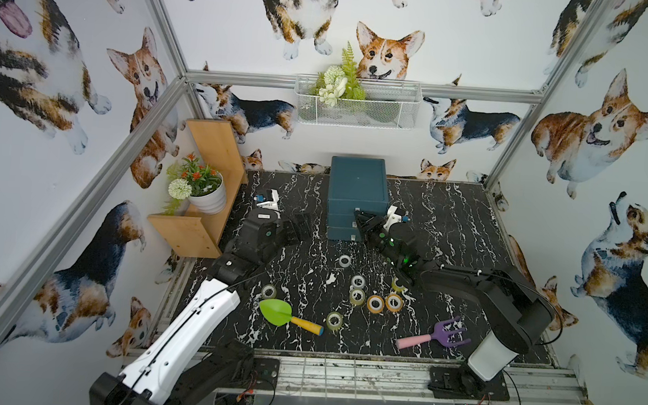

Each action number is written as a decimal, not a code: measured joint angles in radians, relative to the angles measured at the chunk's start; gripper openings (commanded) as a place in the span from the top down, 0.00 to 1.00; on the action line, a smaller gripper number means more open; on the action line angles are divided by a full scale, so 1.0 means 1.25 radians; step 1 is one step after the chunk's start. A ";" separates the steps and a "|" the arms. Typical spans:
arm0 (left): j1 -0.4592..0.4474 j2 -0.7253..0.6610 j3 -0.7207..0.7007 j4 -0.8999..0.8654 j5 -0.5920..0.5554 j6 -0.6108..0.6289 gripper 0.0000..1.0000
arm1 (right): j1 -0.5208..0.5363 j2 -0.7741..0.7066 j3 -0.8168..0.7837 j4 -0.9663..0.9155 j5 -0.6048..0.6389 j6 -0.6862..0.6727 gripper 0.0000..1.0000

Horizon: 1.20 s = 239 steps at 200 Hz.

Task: Place the transparent tape into the drawer according to color
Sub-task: Open the drawer in the storage box.

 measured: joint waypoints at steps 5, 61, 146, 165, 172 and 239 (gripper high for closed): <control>-0.001 0.000 0.000 0.000 -0.001 0.000 0.00 | -0.002 0.002 0.002 0.000 0.000 0.000 0.66; -0.005 -0.001 0.000 0.000 -0.007 0.003 0.00 | -0.017 0.024 0.020 -0.002 0.002 0.003 0.73; -0.006 -0.001 0.000 0.000 -0.013 0.003 0.01 | -0.020 0.043 0.028 0.006 -0.004 0.020 1.00; -0.007 0.002 0.000 0.000 -0.013 0.003 0.01 | -0.020 0.038 0.020 0.014 -0.006 0.020 1.00; -0.007 0.003 0.000 0.000 -0.013 0.003 0.00 | -0.020 0.034 0.015 0.016 -0.011 0.021 1.00; -0.009 0.009 0.000 -0.001 -0.014 0.003 0.00 | 0.001 -0.024 -0.058 0.028 -0.018 0.051 1.00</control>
